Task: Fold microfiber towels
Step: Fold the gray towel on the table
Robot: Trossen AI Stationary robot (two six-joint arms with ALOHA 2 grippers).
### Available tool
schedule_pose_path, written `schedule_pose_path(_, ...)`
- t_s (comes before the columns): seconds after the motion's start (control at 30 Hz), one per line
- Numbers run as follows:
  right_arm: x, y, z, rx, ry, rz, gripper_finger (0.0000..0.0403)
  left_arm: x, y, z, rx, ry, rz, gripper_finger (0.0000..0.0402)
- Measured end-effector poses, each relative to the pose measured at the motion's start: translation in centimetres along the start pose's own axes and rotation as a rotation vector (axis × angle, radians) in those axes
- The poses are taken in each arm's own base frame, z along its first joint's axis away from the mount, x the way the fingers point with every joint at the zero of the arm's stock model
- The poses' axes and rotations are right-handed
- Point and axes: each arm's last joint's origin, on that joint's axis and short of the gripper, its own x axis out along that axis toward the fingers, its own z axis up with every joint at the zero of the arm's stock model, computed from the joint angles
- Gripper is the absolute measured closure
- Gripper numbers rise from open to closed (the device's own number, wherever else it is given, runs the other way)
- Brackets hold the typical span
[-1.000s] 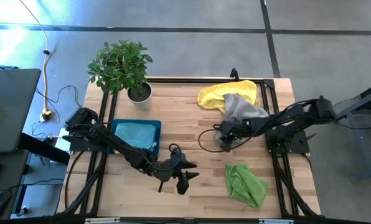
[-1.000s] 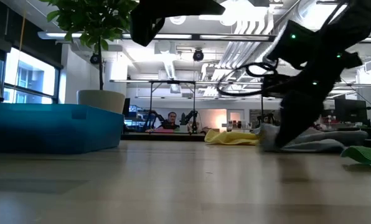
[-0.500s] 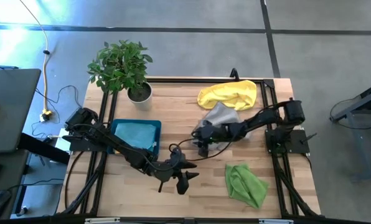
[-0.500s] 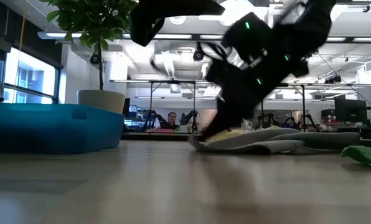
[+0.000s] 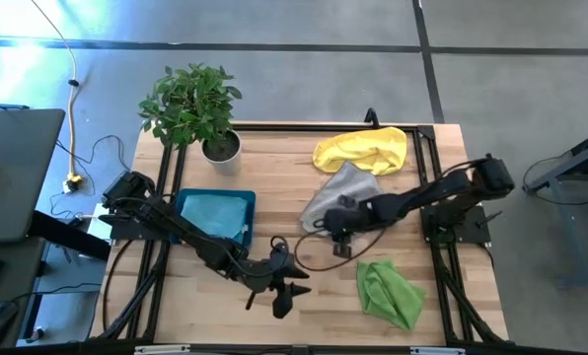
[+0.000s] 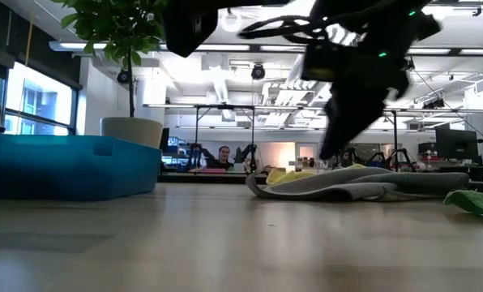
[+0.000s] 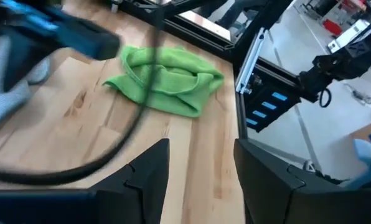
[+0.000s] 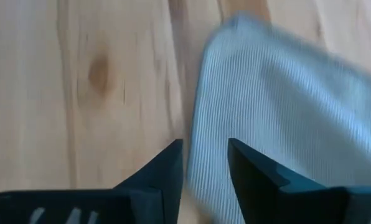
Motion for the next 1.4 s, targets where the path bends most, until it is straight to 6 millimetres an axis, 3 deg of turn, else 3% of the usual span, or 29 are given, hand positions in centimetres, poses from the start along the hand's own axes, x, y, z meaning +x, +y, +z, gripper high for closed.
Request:
schedule_pose_path(0.17,-0.4,1.9,-3.0,0.039,0.131,-0.028,0.0305,0.2,0.7,0.0,0.024,0.028,0.034,0.0232)
schedule_pose_path(0.37,0.4,1.9,-5.4,0.136,0.142,-0.102,0.0289,0.7,2.6,0.6,0.06,0.061,0.111,0.0232)
schedule_pose_path(0.67,0.5,1.5,-5.6,0.125,0.128,-0.163,0.0269,1.1,4.9,1.0,0.065,0.124,0.214,0.0232)
schedule_pose_path(1.13,0.3,1.7,-6.5,0.173,0.202,-0.161,0.0393,0.9,6.8,0.6,0.148,0.249,0.313,0.0232)
schedule_pose_path(1.4,-0.7,4.3,-6.7,0.129,0.266,0.022,0.0401,0.9,6.9,0.5,0.276,0.283,0.305,0.0232)
